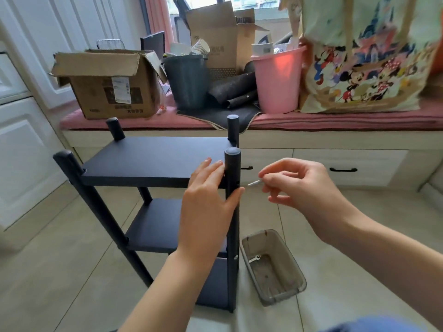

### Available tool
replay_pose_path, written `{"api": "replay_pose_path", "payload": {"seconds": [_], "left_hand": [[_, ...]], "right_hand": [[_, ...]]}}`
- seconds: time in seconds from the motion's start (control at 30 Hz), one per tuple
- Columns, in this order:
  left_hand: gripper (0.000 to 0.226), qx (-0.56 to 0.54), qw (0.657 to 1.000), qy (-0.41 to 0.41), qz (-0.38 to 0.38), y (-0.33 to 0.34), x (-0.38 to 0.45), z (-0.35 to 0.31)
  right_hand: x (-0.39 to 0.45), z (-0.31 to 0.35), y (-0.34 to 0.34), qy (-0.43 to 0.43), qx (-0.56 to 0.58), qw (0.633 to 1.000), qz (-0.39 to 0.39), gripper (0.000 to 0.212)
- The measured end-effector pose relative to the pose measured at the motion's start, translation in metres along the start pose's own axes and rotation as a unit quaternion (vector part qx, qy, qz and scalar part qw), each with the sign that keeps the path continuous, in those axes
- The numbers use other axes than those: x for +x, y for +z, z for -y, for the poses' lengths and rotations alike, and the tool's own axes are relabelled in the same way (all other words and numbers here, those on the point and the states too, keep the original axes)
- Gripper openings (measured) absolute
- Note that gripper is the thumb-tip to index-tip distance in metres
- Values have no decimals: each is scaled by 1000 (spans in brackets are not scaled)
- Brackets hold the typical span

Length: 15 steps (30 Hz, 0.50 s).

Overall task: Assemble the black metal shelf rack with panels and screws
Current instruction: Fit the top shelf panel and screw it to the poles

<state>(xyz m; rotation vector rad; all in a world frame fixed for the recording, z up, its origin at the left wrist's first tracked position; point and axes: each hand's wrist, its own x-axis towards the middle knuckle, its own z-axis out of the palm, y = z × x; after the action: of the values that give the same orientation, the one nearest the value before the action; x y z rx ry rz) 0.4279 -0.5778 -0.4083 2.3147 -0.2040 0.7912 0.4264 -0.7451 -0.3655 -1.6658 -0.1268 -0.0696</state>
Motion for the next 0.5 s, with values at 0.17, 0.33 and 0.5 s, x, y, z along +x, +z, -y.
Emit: {"api": "replay_pose_path", "payload": {"seconds": [0.17, 0.33, 0.5], "left_hand": [[61, -3, 999, 26, 22, -6, 1, 7], [65, -3, 998, 49, 34, -9, 3, 15], [65, -3, 998, 50, 44, -9, 6, 18]], "right_hand": [[-15, 1, 14, -17, 16, 1000, -1, 11], [-29, -12, 21, -112, -8, 994, -9, 13], [-24, -18, 18, -130, -18, 991, -23, 8]]}}
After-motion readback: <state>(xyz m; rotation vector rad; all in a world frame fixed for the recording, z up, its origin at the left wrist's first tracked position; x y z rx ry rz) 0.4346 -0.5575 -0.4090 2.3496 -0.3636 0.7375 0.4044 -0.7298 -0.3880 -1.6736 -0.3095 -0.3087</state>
